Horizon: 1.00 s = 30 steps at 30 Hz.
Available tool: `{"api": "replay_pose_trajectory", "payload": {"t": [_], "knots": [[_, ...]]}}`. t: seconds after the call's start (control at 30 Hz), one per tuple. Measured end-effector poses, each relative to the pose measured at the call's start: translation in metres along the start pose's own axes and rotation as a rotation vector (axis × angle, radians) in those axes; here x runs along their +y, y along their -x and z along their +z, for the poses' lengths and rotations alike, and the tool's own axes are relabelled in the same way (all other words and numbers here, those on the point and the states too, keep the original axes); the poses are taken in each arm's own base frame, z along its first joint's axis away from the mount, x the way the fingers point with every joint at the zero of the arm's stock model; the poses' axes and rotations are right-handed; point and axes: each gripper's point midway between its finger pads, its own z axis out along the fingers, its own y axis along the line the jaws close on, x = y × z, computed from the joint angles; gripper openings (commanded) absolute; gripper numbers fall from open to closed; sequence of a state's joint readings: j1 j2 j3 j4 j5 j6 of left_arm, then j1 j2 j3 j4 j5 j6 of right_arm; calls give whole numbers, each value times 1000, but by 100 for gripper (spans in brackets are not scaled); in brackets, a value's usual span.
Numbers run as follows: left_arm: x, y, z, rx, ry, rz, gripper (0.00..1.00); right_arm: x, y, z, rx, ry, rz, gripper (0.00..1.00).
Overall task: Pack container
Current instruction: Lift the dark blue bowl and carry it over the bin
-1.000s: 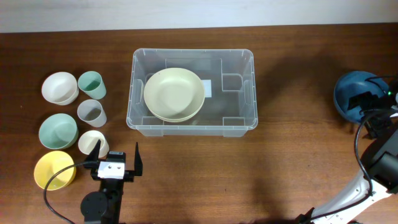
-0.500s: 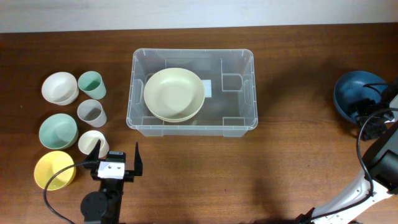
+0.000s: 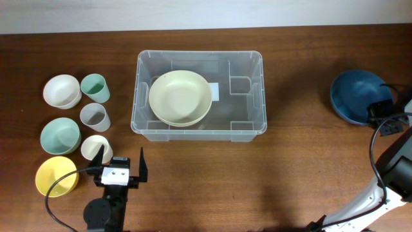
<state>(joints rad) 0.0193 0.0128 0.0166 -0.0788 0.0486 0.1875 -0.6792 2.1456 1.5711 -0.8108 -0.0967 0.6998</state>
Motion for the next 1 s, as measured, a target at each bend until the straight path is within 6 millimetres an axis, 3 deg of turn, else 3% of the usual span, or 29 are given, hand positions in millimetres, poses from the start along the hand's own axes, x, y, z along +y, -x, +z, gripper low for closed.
{"api": "replay_pose_trajectory", "payload": {"t": [0.2,0.33,0.47,0.5,0.6,0.63,0.77,0.83,0.87,1.0], "knots": [[0,0,0,0,0,0,99,14,1,-6,16,59,-33,4],[0,0,0,0,0,0,100,53,0,-24,57,238,-138,4],[0,0,0,0,0,0,100,103,-3,-65,101,483,-255,4],[0,0,0,0,0,0,100,125,-7,-88,126,599,-310,4],[0,0,0,0,0,0,100,156,-26,-132,184,781,-419,4],[0,0,0,0,0,0,100,164,-36,-146,207,824,-453,4],[0,0,0,0,0,0,100,192,-107,-200,295,933,-642,4],[0,0,0,0,0,0,100,211,-174,-233,322,963,-806,4],[0,0,0,0,0,0,100,213,-186,-238,325,964,-836,4],[0,0,0,0,0,0,100,230,-295,-262,334,925,-1075,4]]}}
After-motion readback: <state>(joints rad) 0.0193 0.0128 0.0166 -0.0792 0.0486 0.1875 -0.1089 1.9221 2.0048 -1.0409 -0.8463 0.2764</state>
